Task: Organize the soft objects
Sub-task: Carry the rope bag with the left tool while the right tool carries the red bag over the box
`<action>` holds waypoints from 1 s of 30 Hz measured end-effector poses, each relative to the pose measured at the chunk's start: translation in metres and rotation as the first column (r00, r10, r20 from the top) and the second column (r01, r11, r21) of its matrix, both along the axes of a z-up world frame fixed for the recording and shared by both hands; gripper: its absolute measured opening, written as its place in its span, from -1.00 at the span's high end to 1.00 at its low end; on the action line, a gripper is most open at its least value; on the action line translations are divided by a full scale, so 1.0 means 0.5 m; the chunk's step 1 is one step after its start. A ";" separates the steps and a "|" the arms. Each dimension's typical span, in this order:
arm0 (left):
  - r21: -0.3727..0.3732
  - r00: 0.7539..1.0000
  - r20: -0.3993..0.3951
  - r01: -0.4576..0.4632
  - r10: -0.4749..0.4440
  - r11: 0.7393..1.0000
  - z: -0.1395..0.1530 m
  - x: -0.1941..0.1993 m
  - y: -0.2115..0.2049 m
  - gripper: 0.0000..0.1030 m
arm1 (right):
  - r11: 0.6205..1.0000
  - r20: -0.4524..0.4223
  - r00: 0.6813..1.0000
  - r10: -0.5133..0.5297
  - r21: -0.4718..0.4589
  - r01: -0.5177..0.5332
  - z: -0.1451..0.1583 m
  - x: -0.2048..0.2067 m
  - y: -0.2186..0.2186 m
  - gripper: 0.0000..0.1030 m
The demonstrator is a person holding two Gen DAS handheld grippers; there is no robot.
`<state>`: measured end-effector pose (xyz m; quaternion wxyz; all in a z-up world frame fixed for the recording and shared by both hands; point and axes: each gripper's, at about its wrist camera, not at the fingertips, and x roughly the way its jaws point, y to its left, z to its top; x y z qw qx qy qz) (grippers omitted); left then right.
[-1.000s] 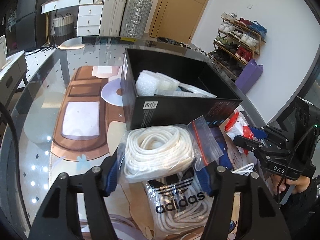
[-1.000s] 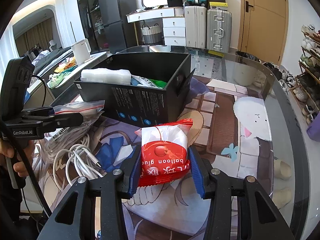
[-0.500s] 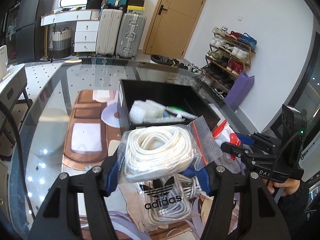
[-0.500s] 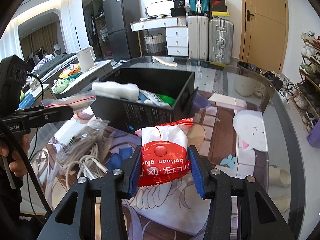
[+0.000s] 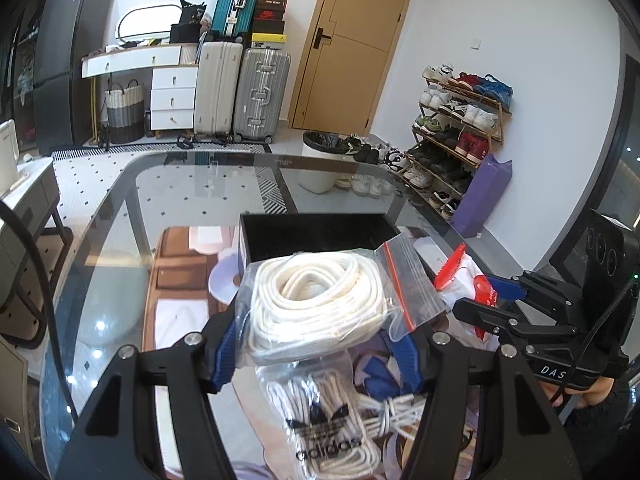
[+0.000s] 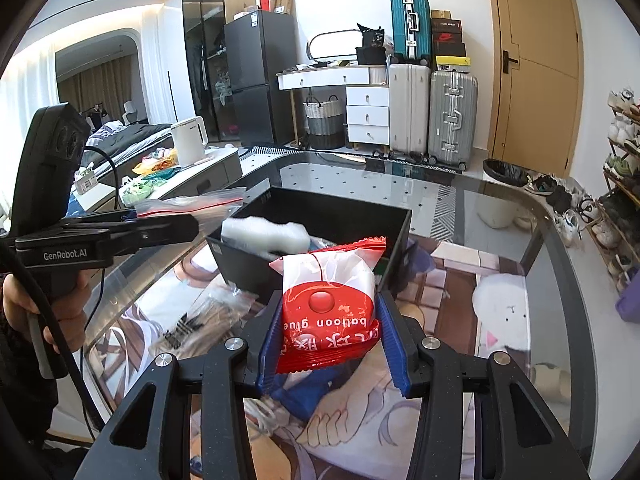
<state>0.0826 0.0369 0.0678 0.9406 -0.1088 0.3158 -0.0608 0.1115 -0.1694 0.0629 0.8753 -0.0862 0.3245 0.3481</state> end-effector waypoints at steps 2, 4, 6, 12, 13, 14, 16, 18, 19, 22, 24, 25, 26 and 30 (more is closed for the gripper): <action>0.019 1.000 0.003 -0.001 0.000 1.000 0.004 0.013 -0.004 -0.22 | 1.000 0.000 1.000 -0.005 0.002 0.005 0.002 0.009 0.003 0.12; 0.025 1.000 0.007 0.001 -0.001 1.000 0.007 0.022 -0.006 -0.22 | 1.000 -0.001 1.000 -0.010 0.003 0.010 0.005 0.018 0.008 0.12; 0.036 1.000 0.010 0.002 -0.003 0.999 0.010 0.036 -0.010 -0.22 | 1.000 -0.001 1.000 -0.011 0.004 0.011 0.008 0.027 0.012 0.12; 0.059 1.000 0.003 0.008 -0.008 0.998 0.010 0.077 -0.018 -0.22 | 1.000 0.000 1.000 -0.017 0.004 0.017 0.012 0.052 0.025 0.12; 0.066 1.000 -0.001 0.003 -0.003 0.998 0.008 0.085 -0.018 -0.22 | 1.000 0.000 1.000 -0.017 0.005 0.017 0.013 0.055 0.026 0.12; 0.070 1.000 -0.004 -0.001 0.001 0.998 0.007 0.093 -0.018 -0.22 | 1.000 0.001 1.000 -0.021 0.006 0.021 0.014 0.062 0.027 0.12; 0.072 1.000 -0.015 -0.001 0.002 0.997 0.001 0.104 -0.019 -0.22 | 1.000 0.003 1.000 -0.025 0.010 0.025 0.017 0.072 0.029 0.12; 0.077 1.000 -0.026 -0.003 0.005 0.997 -0.006 0.114 -0.019 -0.22 | 0.999 0.000 1.000 -0.031 0.012 0.031 0.016 0.083 0.030 0.12; 0.082 1.000 -0.029 0.000 0.002 0.997 -0.009 0.121 -0.021 -0.22 | 0.999 -0.003 0.999 -0.034 0.013 0.034 0.015 0.089 0.031 0.12; 0.097 0.999 -0.039 0.002 0.002 0.995 -0.017 0.133 -0.027 -0.22 | 0.999 -0.011 0.999 -0.043 0.013 0.043 0.009 0.105 0.035 0.12; 0.104 0.999 -0.049 0.009 -0.004 0.995 -0.023 0.146 -0.032 -0.22 | 0.999 -0.016 0.999 -0.048 0.016 0.048 0.007 0.115 0.037 0.12; 0.108 0.999 -0.054 0.012 -0.006 0.994 -0.028 0.150 -0.033 -0.22 | 0.999 -0.020 0.999 -0.050 0.018 0.050 0.006 0.120 0.038 0.12; 0.112 0.998 -0.056 0.014 -0.007 0.994 -0.030 0.152 -0.036 -0.22 | 0.999 -0.024 0.999 -0.047 0.016 0.048 0.003 0.126 0.041 0.12; 0.123 0.997 -0.081 0.022 -0.012 0.992 -0.042 0.169 -0.043 -0.22 | 0.999 -0.024 0.999 -0.041 0.009 0.041 0.001 0.136 0.049 0.12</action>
